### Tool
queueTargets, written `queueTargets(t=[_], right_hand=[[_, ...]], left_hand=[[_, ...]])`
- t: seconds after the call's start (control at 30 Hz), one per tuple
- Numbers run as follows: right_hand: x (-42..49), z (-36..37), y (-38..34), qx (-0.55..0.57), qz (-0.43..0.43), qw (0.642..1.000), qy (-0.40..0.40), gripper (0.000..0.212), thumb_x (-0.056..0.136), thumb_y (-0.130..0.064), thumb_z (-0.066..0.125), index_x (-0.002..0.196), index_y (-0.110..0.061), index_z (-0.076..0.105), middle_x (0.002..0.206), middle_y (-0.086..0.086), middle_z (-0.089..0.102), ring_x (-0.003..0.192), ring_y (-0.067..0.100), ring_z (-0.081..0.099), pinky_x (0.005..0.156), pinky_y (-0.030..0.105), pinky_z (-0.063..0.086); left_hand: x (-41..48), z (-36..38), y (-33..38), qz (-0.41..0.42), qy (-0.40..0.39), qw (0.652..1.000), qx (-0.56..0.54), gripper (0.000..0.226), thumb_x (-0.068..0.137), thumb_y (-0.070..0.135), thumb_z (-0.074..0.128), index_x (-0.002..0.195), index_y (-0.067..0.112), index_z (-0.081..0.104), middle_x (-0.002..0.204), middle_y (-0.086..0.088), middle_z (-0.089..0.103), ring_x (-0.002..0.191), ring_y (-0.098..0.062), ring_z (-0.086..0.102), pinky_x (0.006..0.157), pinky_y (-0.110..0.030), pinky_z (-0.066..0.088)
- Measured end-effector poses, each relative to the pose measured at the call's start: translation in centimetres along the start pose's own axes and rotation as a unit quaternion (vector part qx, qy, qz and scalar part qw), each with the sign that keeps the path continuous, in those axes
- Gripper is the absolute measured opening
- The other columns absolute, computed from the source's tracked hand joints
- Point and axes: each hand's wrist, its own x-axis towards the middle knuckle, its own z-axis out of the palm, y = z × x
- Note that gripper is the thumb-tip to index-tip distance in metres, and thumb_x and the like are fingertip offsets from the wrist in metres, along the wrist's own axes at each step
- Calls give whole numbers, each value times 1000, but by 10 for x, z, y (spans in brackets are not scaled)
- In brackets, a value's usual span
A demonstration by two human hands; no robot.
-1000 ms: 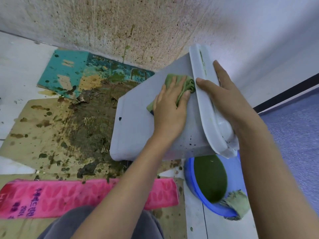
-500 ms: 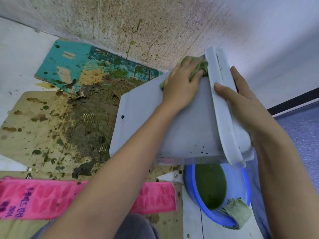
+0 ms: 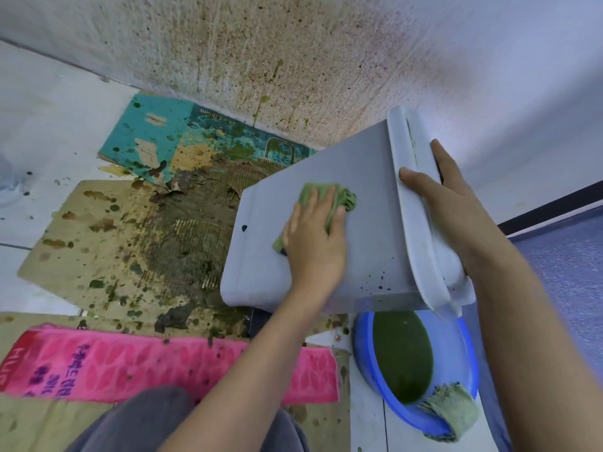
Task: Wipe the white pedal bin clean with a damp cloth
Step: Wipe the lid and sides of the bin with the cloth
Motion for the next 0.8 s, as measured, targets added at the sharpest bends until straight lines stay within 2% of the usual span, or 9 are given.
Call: queueTargets(t=[0.1, 0.17, 0.27, 0.33, 0.43, 0.5, 0.57, 0.67, 0.8], right_hand=[[1, 0, 1, -7, -7, 1000, 2, 72, 90, -47, 64, 150, -46, 25, 145, -22, 44, 119, 1, 55, 90, 23, 46], [1, -2, 3, -8, -6, 1000, -1, 71, 90, -47, 63, 150, -46, 25, 145, -22, 44, 118, 1, 55, 88, 22, 47], [-1, -8, 6, -5, 3, 1000, -4, 71, 89, -50, 63, 149, -50, 25, 141, -24, 47, 113, 0, 58, 88, 26, 49], [-1, -11, 9, -4, 9, 1000, -4, 71, 88, -51, 63, 148, -51, 25, 140, -24, 47, 113, 2, 58, 92, 30, 49], [-1, -11, 9, 0, 13, 1000, -6, 71, 88, -51, 63, 148, -51, 25, 140, -25, 47, 111, -2, 58, 84, 25, 48], [-1, -9, 6, -1, 12, 1000, -8, 71, 88, -51, 63, 148, -51, 25, 141, -25, 46, 110, -5, 56, 80, 22, 46], [-1, -4, 2, -4, 10, 1000, -8, 72, 88, -50, 63, 149, -50, 25, 144, -24, 44, 114, 0, 56, 85, 24, 46], [-2, 7, -7, -20, -3, 1000, -7, 73, 90, -50, 62, 151, -46, 22, 151, -19, 37, 129, 10, 49, 102, 34, 43], [0, 30, -23, -109, -29, 994, 10, 75, 91, -56, 55, 154, -41, 16, 161, -17, 18, 147, 14, 22, 119, 50, 20]], left_hand=[[-60, 6, 12, 145, -6, 989, -21, 45, 103, 46, 38, 149, 47, 36, 158, 26, 22, 151, -1, 12, 123, -26, 6], [-73, 2, -4, 175, -16, 984, -15, 45, 104, 46, 36, 148, 51, 33, 159, 26, 24, 151, 0, 12, 123, -27, 7], [-63, -16, -41, 114, 2, 993, -24, 43, 104, 40, 42, 141, 61, 32, 159, 22, 31, 150, -1, 19, 124, -41, 15], [-52, -28, -71, 36, 49, 997, -37, 43, 104, 31, 48, 142, 47, 38, 157, 11, 38, 149, -11, 27, 123, -48, 21], [-43, -43, -104, -83, 119, 989, -17, 41, 104, 23, 49, 145, 18, 49, 154, -3, 45, 146, -22, 35, 122, -46, 26], [-41, -49, -110, -134, 125, 983, -11, 42, 105, 23, 47, 145, 12, 50, 154, -7, 45, 146, -24, 36, 121, -47, 27], [-39, -52, -104, -155, 119, 981, -18, 42, 105, 22, 47, 145, 11, 50, 154, -8, 45, 145, -25, 37, 120, -47, 28], [-46, -54, -80, -147, 105, 983, -30, 41, 105, 21, 48, 145, 11, 50, 153, -6, 46, 144, -22, 38, 121, -43, 27], [-64, -55, -35, -91, 78, 991, -53, 42, 104, 19, 50, 146, 12, 48, 153, -2, 44, 144, -13, 35, 120, -27, 24]])
